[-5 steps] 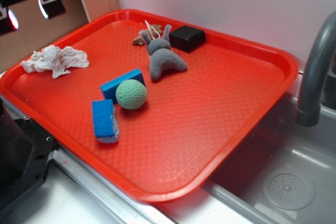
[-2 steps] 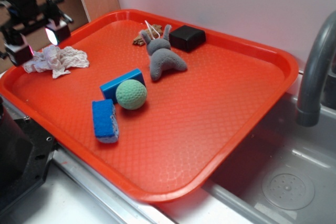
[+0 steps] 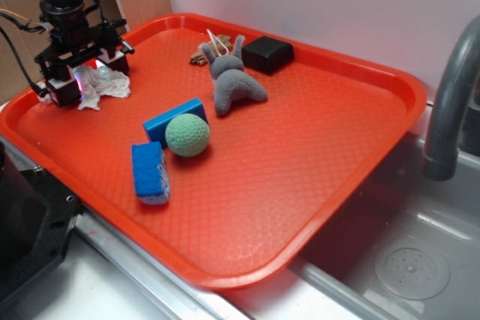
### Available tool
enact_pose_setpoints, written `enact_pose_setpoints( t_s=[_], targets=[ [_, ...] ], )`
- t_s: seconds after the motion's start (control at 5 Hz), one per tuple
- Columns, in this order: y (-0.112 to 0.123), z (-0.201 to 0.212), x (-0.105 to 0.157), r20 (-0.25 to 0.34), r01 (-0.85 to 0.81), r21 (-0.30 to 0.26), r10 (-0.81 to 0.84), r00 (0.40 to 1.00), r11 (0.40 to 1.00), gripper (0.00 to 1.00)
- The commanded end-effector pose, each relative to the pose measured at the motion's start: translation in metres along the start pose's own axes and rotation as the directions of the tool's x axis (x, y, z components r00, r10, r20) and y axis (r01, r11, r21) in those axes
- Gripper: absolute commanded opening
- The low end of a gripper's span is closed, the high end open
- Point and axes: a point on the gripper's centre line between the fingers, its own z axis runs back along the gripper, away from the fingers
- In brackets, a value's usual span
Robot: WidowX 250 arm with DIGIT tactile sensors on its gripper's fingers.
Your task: Grab the white paper.
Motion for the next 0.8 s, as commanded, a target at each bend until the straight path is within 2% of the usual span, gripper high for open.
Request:
enact_pose_setpoints(
  t_s=[0.0, 0.2, 0.4, 0.6],
  targets=[
    [0.024, 0.051, -0.003, 0.063, 0.082, -0.102, -0.076, 0.995, 0.991, 0.0],
    [0.027, 0.103, -0.018, 0.142, 0.324, -0.145, -0.305, 0.942, 0.935, 0.0],
    [0.024, 0.149, -0.048, 0.178, 0.543, -0.18, -0.516, 0.838, 0.82, 0.0],
    [0.022, 0.179, -0.078, 0.202, 0.743, -0.107, -0.718, 0.666, 0.66, 0.0]
  ],
)
